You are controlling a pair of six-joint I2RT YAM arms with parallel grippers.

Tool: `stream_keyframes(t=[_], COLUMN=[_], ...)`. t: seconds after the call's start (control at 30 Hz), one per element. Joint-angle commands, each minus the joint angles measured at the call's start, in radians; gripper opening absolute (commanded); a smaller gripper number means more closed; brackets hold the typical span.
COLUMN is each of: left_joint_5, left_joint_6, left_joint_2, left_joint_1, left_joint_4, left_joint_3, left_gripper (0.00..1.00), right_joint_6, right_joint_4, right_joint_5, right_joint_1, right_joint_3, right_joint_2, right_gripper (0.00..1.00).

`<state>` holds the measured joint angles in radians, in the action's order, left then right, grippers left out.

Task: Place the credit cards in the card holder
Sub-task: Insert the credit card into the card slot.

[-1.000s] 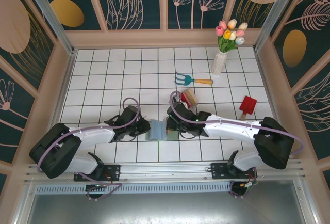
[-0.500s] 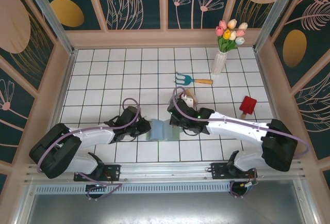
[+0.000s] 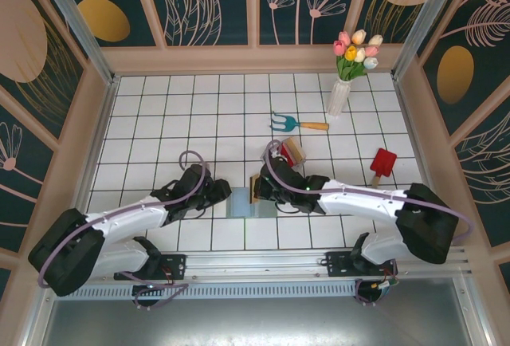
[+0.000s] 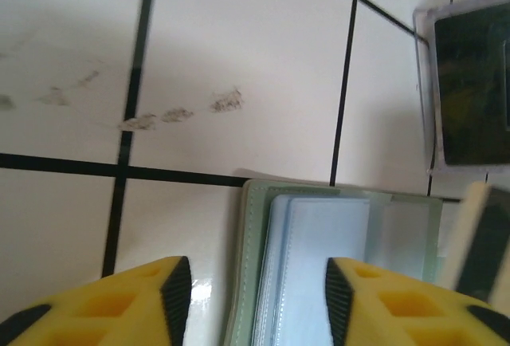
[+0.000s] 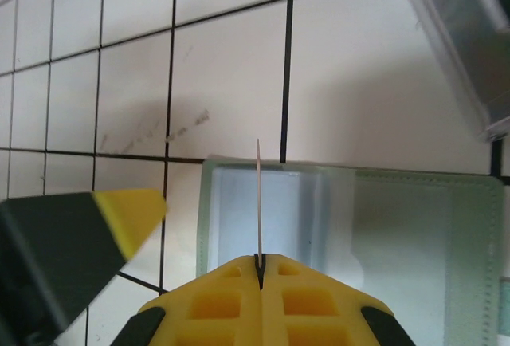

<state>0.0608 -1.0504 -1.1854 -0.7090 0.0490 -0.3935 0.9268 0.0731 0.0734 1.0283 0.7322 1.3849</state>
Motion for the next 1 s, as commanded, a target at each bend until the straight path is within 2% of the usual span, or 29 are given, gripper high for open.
stream_keyframes(t=[0.0, 0.1, 0.3, 0.4, 0.7, 0.97], left_joint_5=[-0.029, 0.027, 0.102, 0.111, 0.131, 0.14], left_joint_6=[0.009, 0.031, 0.08, 0.082, 0.072, 0.07], left_joint_2=[0.053, 0.033, -0.084, -0.124, -0.183, -0.217], left_joint_1=[-0.006, -0.007, -0.007, -0.008, -0.017, -0.023], left_joint_4=[-0.014, 0.055, 0.081, 0.093, 0.12, 0.115], left_joint_3=[0.024, 0.021, -0.028, -0.033, -0.013, -0.008], left_gripper=[0.6, 0.65, 0.61, 0.61, 0.48, 0.41], right_joint_6=[0.015, 0.027, 0.039, 0.042, 0.065, 0.156], right_joint_4=[-0.084, -0.115, -0.167, -0.218, -0.384, -0.403], right_joint_5=[-0.054, -0.054, -0.054, -0.102, -0.15, -0.159], right_joint_1=[-0.003, -0.01, -0.039, -0.048, -0.047, -0.054], right_joint_3=[-0.021, -0.059, -0.142, -0.183, -0.245, -0.267], right_joint_2=[0.038, 0.032, -0.022, -0.028, -0.002, 0.058], right_gripper=[0.01, 0.01, 0.01, 0.01, 0.01, 0.0])
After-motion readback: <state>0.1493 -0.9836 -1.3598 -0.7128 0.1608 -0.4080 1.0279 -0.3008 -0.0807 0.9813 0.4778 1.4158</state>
